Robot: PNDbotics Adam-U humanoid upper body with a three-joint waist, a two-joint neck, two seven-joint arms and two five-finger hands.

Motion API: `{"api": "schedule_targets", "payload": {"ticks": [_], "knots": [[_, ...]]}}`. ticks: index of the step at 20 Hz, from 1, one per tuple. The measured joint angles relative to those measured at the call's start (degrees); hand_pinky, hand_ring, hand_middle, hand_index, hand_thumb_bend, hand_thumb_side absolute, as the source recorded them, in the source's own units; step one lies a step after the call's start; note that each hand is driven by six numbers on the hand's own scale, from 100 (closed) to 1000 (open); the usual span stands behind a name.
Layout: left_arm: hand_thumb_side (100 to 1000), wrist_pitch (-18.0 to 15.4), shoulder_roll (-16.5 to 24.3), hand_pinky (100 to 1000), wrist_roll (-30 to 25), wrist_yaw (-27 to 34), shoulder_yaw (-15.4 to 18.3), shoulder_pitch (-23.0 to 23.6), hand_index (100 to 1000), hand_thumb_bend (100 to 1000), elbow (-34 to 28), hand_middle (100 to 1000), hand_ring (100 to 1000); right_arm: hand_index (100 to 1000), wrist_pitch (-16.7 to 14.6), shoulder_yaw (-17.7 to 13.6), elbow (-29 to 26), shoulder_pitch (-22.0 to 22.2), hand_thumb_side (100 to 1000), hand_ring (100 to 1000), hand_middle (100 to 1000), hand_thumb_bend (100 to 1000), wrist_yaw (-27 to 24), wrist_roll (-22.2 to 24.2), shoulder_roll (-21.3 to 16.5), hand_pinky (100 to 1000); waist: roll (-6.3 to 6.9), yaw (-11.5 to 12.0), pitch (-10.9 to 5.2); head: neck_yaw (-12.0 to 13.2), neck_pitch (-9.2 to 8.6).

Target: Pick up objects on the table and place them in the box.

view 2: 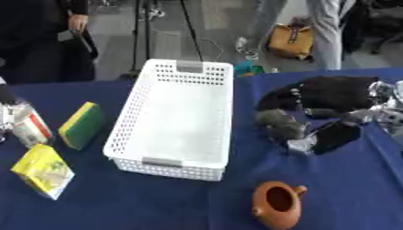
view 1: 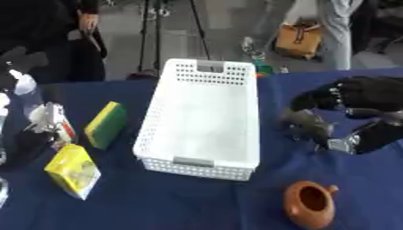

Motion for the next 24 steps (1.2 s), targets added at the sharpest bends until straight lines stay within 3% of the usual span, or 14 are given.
{"api": "schedule_targets", "payload": {"ticks": [3,13,24], "knots": [[782,0.1,0.0,990,0.1,0.1,0.0,0.2,907,100,0.0,752,953,1000,0.8,0.0,-1.1,2.1,756,865,927,368,-0.6,0.8,-0.7,665,-0.19,-0.1,0.05,0.2,-0.01],[759,0.3,0.0,989,0.2,0.5,0.0,0.3,906,100,0.0,748,952,1000,2.9,-1.4,-6.3,7.0,762,908,943,334,-4.1,2.9,-1.9,725,-0.58,-0.4,0.05,1.1,0.09],[748,0.8,0.0,990,0.2,0.6,0.4,0.7,906,100,0.0,745,951,1000,2.7,-3.8,-9.1,12.7,738,977,971,366,-3.1,2.7,-2.2,791,-0.45,-1.3,0.04,3.8,2.87]]}}
